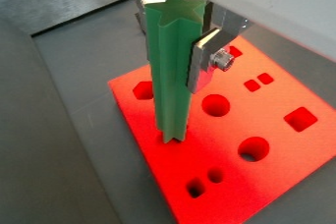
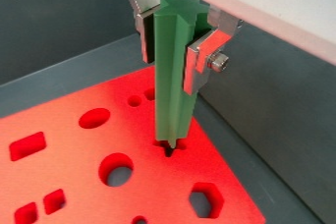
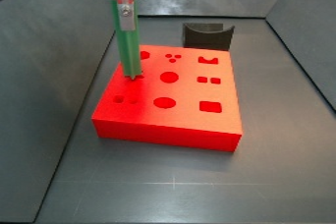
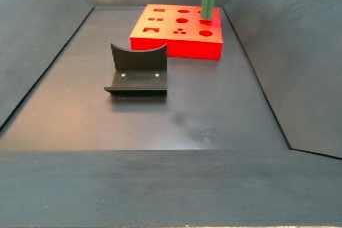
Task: Pick up the star object. Move up. Move to above the board. Insert the star object.
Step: Insert the star object.
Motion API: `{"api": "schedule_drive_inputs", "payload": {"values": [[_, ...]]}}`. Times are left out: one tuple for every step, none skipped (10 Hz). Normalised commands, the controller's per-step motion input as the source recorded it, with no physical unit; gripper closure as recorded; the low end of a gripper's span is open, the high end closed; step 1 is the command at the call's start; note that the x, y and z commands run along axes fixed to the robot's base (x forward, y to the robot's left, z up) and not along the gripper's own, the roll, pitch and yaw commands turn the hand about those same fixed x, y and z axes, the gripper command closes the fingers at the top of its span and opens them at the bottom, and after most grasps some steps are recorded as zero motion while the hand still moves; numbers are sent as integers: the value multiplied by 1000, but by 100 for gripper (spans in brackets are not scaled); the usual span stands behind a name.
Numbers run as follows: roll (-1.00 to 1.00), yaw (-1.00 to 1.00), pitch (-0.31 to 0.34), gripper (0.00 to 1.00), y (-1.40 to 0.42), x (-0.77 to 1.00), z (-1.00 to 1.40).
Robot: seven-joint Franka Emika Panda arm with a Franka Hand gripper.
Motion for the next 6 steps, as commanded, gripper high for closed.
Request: {"api": "schedule_drive_inputs", "payload": {"values": [[-41, 0, 0, 100, 197, 0, -37], [-1, -26, 0, 100, 0, 0, -6], [0, -249, 51, 100, 0, 100, 0], [0, -411, 76, 100, 0, 217, -3], [-3, -431, 53, 100, 0, 149, 0], [-11, -377, 44, 100, 6, 166, 0]]}}
